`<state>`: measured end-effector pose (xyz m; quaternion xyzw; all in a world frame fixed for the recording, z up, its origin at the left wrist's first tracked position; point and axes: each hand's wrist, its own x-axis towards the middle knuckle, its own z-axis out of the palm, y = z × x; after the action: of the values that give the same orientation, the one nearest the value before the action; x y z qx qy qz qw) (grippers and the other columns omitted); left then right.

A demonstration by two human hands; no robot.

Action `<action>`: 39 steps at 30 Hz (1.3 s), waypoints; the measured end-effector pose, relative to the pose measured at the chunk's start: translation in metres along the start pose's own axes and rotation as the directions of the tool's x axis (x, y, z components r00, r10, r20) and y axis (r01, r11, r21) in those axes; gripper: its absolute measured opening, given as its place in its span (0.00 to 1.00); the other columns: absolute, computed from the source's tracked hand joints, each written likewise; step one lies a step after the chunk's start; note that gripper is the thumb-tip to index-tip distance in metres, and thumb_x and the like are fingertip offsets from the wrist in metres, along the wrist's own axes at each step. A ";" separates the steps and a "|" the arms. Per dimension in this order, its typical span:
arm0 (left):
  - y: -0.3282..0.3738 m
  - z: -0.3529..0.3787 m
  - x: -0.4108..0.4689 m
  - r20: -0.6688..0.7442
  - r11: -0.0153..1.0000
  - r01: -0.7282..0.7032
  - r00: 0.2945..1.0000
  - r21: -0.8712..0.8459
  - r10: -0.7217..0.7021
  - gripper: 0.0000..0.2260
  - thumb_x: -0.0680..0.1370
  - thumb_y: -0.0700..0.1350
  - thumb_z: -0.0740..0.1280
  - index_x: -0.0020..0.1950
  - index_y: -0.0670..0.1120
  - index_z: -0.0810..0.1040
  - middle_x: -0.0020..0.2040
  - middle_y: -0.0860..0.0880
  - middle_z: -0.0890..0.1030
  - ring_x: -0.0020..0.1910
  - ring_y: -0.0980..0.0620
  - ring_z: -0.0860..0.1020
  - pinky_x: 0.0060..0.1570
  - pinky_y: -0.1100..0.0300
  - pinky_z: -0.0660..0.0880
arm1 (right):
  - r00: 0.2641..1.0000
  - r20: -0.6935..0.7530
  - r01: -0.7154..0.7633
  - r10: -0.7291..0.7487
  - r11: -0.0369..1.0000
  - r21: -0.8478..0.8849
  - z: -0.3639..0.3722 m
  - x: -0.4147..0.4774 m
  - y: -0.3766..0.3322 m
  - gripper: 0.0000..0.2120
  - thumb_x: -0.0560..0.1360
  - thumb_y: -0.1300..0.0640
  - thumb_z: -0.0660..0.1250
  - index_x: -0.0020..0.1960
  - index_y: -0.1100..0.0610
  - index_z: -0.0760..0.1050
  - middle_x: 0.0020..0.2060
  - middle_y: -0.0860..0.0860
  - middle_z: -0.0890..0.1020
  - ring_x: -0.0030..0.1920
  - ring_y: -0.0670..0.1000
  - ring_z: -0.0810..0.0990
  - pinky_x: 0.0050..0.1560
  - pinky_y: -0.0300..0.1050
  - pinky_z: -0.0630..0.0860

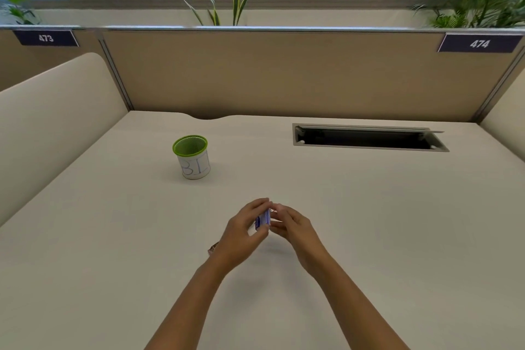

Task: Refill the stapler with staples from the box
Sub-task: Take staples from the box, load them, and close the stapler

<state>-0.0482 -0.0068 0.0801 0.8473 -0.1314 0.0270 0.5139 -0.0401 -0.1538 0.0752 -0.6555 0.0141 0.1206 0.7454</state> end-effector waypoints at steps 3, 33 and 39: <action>0.003 0.004 0.001 0.036 1.000 -0.021 0.999 -0.011 0.021 0.23 0.75 0.34 0.62 0.68 0.50 0.70 0.66 0.57 0.70 0.66 0.61 0.68 0.63 0.71 0.68 | 0.999 0.041 0.028 -0.030 0.999 0.036 0.001 -0.002 -0.004 0.14 0.79 0.50 0.60 0.59 0.53 0.78 0.53 0.53 0.84 0.52 0.51 0.83 0.53 0.41 0.79; -0.005 0.010 -0.001 -0.219 0.975 -0.020 0.975 -0.222 -0.030 0.17 0.71 0.35 0.72 0.59 0.46 0.78 0.55 0.48 0.80 0.55 0.54 0.78 0.51 0.68 0.76 | 0.979 -0.203 0.031 -0.015 0.997 0.075 -0.005 -0.003 -0.016 0.10 0.77 0.64 0.62 0.54 0.58 0.80 0.46 0.57 0.85 0.45 0.51 0.85 0.48 0.42 0.82; -0.005 0.010 0.001 -0.221 0.968 -0.029 0.975 -0.249 -0.028 0.18 0.70 0.35 0.72 0.59 0.46 0.79 0.56 0.48 0.81 0.57 0.52 0.78 0.55 0.59 0.77 | 0.975 -0.219 0.051 -0.035 0.997 0.066 -0.006 -0.003 -0.018 0.09 0.76 0.64 0.63 0.53 0.60 0.81 0.46 0.57 0.85 0.44 0.51 0.86 0.45 0.39 0.81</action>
<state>-0.0471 -0.0132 0.0711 0.7671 -0.0755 0.1050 0.6284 -0.0390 -0.1622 0.0924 -0.6379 0.0856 0.0314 0.7647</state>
